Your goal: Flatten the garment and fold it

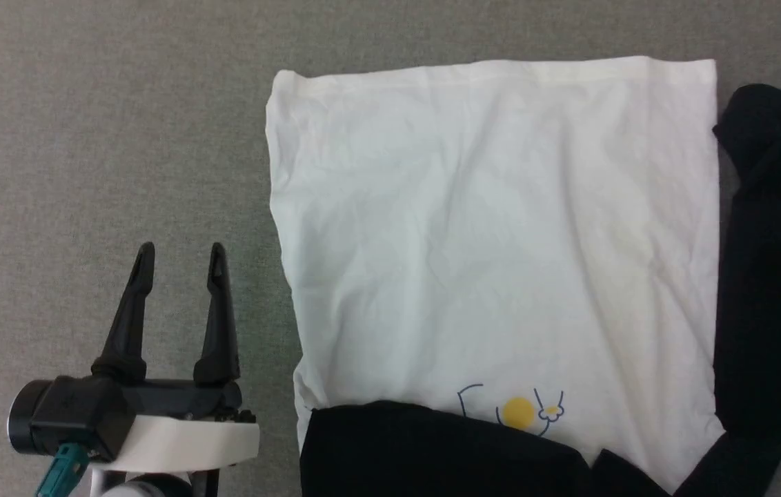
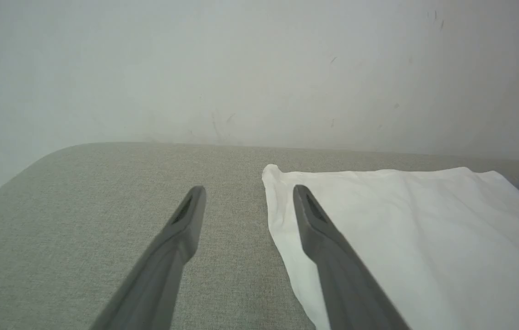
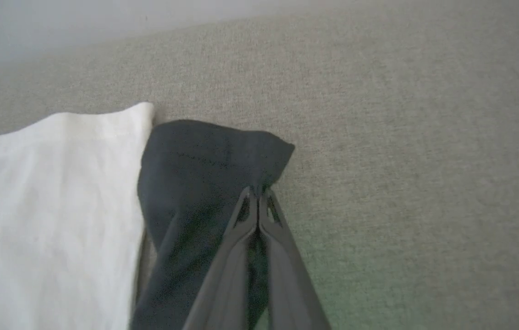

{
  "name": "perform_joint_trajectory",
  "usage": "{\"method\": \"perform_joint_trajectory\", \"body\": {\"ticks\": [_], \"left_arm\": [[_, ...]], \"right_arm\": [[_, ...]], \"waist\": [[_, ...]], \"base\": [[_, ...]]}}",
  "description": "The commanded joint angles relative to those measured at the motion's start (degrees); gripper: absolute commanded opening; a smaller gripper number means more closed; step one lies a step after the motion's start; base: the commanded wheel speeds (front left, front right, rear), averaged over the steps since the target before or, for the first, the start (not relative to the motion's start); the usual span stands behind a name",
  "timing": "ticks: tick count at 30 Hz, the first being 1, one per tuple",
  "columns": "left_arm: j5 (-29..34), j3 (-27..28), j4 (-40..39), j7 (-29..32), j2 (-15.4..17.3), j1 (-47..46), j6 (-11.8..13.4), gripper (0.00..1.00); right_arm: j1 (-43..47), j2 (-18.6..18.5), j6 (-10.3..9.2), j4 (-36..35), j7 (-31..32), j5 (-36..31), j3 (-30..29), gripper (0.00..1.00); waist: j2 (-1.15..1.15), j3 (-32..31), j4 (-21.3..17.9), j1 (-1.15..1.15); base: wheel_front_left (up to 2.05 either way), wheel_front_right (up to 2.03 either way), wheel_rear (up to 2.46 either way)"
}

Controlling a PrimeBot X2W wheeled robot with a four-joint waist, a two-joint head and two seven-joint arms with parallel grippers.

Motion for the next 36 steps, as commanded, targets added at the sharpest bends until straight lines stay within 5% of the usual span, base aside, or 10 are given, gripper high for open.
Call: {"method": "perform_joint_trajectory", "body": {"ticks": [1, 9, 18, 27, 36], "left_arm": [[-0.1, 0.0, 0.2, 0.0, 0.0, -0.2, 0.0, 1.00], [-0.7, 0.6, 0.6, 1.0, 1.2, 3.1, 1.0, 1.00], [-1.8, 2.1, -1.5, 2.3, 3.2, 9.2, 2.6, 1.00], [-2.5, 2.6, -2.6, 3.1, 4.0, 13.2, 3.7, 1.00], [-3.1, 3.7, -4.3, 3.5, 4.8, 16.3, 4.9, 1.00]], "right_arm": [[0.0, 0.2, -0.04, -0.3, -1.1, 0.3, -0.6, 0.00], [5.4, 1.0, -0.04, -4.7, -5.5, 5.1, -5.0, 0.00], [16.9, -0.2, -0.04, -12.2, -5.4, 8.1, -17.8, 0.00], [27.0, -1.7, -0.04, -12.0, -8.5, 10.2, -28.3, 0.00], [29.4, 0.3, -0.04, -14.3, -9.6, 12.6, -24.6, 0.00]], "waist": [[0.00, -2.1, -0.9, 0.00], [0.00, -11.1, -3.6, 0.00], [0.00, -18.5, -6.5, 0.00], [0.00, -23.6, -7.1, 0.00], [0.00, -26.5, -6.7, 0.00]], "base": [[0.00, 0.00, 0.00], [0.00, 0.00, 0.00], [0.00, 0.00, 0.00], [0.00, 0.00, 0.00], [0.00, 0.00, 0.00]]}}
